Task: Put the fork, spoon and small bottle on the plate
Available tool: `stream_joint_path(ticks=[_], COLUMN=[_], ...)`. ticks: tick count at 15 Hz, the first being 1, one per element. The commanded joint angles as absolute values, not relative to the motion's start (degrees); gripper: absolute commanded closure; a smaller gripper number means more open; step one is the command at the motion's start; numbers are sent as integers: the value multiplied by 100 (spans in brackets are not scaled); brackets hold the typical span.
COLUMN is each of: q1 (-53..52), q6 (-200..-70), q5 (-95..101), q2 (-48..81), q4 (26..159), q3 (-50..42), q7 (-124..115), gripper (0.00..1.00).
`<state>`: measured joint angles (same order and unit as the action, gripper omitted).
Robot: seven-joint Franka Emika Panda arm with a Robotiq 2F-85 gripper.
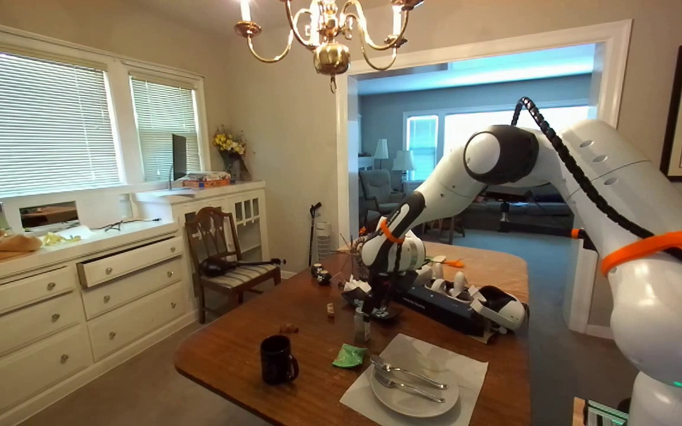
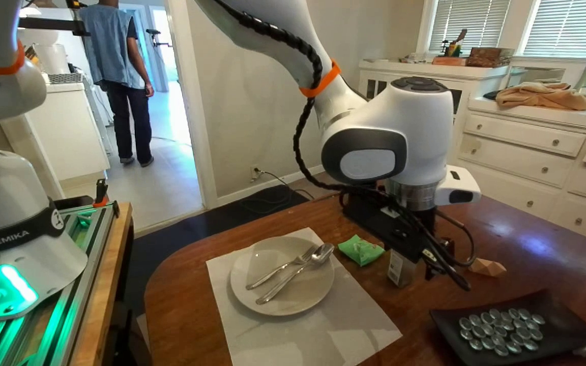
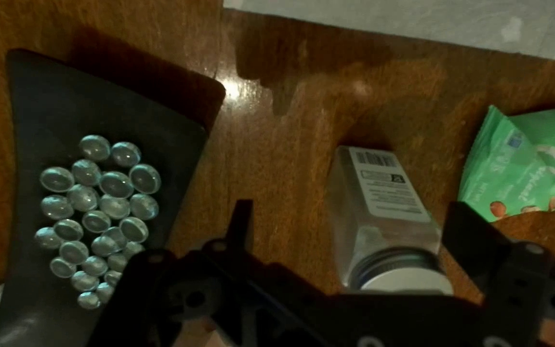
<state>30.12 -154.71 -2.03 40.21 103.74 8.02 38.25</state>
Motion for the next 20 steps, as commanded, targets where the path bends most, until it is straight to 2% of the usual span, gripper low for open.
stream_joint_path(ticks=[1,5,6,8,13,20], q1=[3018,2937,2918,2899,2747,2664], q6=[-15184,-15245,-15278,-15288,-15457,-15666], q5=[-418,-421,-411,-400,-287,-276], q2=[4393,4457,4462,4474,4472,4164], q4=[9940,9981,9995,9993,10022,10483], q3=[903,870,853,845,747,713], q7=[4177,4284,4290,4341,4414,4539], gripper=[0,0,20,32,74,75])
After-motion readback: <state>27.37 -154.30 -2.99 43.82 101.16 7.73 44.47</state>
